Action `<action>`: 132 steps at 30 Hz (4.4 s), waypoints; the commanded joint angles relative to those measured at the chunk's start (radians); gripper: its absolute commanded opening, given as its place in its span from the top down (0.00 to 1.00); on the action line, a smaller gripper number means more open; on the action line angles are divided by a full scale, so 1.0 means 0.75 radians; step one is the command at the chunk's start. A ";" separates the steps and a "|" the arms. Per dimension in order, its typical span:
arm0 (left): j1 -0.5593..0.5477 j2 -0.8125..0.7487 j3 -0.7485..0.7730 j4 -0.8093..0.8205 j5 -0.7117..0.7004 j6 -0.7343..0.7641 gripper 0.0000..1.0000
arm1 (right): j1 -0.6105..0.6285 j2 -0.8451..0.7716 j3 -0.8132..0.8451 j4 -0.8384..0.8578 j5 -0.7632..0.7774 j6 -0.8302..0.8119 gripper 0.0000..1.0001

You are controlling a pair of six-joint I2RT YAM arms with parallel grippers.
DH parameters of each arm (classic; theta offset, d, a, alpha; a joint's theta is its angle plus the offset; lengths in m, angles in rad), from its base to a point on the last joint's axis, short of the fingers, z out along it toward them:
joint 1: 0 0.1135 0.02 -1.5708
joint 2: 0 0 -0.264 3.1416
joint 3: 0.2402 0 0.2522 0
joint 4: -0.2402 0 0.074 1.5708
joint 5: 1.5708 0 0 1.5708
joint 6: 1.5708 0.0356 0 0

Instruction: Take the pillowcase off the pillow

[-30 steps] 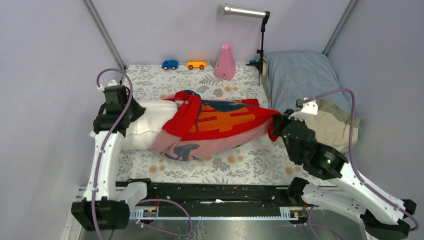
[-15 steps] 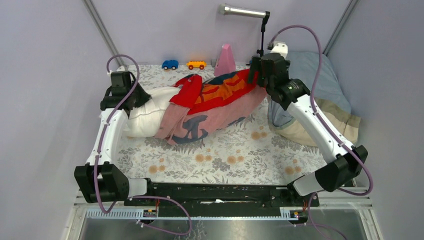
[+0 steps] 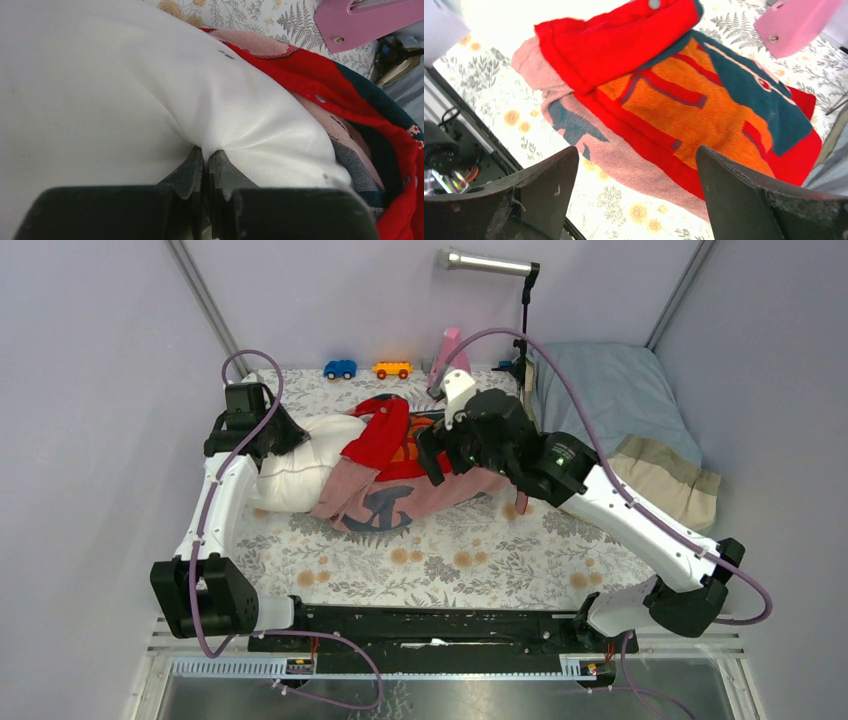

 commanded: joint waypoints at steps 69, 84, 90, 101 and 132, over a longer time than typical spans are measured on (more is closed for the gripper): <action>-0.658 -0.266 0.248 -0.262 -0.228 0.381 0.01 | -0.374 0.308 0.554 0.181 0.566 0.190 1.00; -0.666 0.019 0.282 -0.298 -0.403 0.387 0.69 | -0.402 0.221 0.378 0.067 0.382 0.119 0.18; -0.540 0.064 0.301 -0.270 -0.220 0.329 0.89 | -0.356 -0.019 0.056 0.110 0.107 0.200 0.16; -0.266 0.218 0.295 -0.151 0.266 0.175 0.99 | -0.092 -0.221 -0.450 0.312 0.132 0.310 0.01; -0.224 0.010 0.287 -0.162 -0.348 0.263 0.97 | -0.628 -0.534 -0.902 0.620 0.460 0.662 1.00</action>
